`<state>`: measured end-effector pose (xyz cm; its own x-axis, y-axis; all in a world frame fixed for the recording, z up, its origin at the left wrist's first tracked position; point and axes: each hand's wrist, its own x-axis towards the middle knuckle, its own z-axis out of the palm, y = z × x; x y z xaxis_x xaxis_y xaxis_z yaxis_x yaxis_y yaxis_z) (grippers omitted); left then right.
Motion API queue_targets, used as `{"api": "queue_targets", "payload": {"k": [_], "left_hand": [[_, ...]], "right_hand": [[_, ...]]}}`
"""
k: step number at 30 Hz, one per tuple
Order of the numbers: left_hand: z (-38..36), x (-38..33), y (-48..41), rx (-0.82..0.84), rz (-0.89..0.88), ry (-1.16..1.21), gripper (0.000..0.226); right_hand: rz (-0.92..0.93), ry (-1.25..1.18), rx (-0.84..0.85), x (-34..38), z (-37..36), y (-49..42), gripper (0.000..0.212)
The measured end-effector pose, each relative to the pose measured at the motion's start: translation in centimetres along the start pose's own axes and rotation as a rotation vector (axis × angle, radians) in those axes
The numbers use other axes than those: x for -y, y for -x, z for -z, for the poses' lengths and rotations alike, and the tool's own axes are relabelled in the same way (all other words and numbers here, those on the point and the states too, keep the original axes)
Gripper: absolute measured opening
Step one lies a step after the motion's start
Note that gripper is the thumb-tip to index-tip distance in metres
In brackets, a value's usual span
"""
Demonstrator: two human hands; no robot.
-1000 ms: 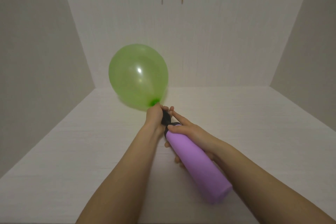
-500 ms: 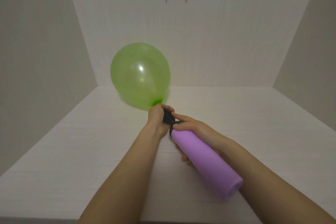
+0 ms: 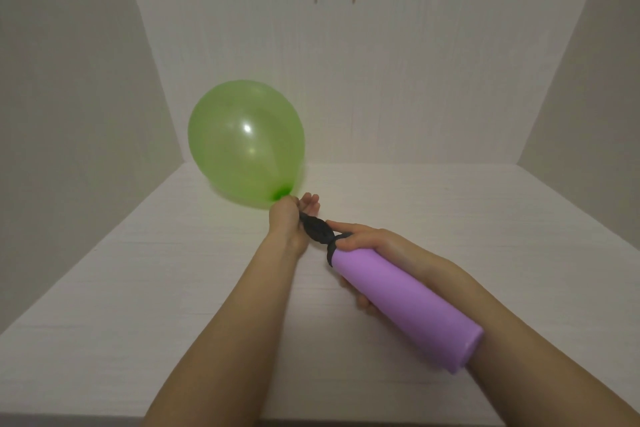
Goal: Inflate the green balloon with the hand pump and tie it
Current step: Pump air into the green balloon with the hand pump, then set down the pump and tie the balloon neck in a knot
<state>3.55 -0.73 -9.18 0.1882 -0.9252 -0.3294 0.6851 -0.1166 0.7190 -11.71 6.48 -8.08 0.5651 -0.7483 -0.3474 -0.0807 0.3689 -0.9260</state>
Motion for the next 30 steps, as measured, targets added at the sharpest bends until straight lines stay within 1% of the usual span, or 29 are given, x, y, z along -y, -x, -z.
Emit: {"api": "queue_targets", "payload": {"k": [2, 6, 9, 15, 17, 19, 22, 23, 24, 27, 30], "left_hand": [[-0.1, 0.1, 0.0, -0.007, -0.026, -0.033, 0.032], [-0.1, 0.2, -0.3, -0.039, -0.062, -0.068, 0.031], [-0.3, 0.1, -0.2, -0.046, -0.056, -0.018, 0.031], [-0.4, -0.4, -0.1, -0.085, -0.118, 0.077, 0.03], [-0.4, -0.3, 0.0, -0.077, -0.122, 0.051, 0.029], [-0.6, -0.1, 0.2, -0.062, -0.133, 0.017, 0.025], [-0.8, 0.3, 0.6, -0.032, -0.122, -0.02, 0.034], [-0.9, 0.5, 0.7, -0.012, -0.111, -0.03, 0.032], [-1.1, 0.7, 0.9, 0.013, -0.09, -0.044, 0.028], [-1.4, 1.1, 1.2, 0.038, -0.069, -0.074, 0.032], [-1.3, 1.3, 1.4, 0.045, -0.058, -0.084, 0.031]], "right_hand": [[-0.008, -0.004, 0.004, 0.1, -0.1, 0.1, 0.055], [0.014, -0.025, 0.007, 0.4, -0.3, 0.7, 0.035], [0.016, -0.025, -0.012, 0.7, -0.4, 1.0, 0.034], [-0.002, 0.037, -0.175, 1.0, -0.3, 1.4, 0.038], [-0.007, 0.059, -0.218, 0.9, -0.3, 1.5, 0.042], [0.016, 0.091, -0.298, 0.9, -0.4, 1.3, 0.044], [0.077, 0.132, -0.452, 1.1, -0.4, 1.1, 0.042], [0.092, 0.12, -0.481, 1.2, -0.3, 0.9, 0.041], [0.104, 0.1, -0.503, 1.2, -0.1, 0.8, 0.04], [0.118, 0.04, -0.536, 1.3, 0.4, 0.2, 0.04], [0.123, 0.102, -0.58, 1.3, 1.2, -0.8, 0.036]]}}
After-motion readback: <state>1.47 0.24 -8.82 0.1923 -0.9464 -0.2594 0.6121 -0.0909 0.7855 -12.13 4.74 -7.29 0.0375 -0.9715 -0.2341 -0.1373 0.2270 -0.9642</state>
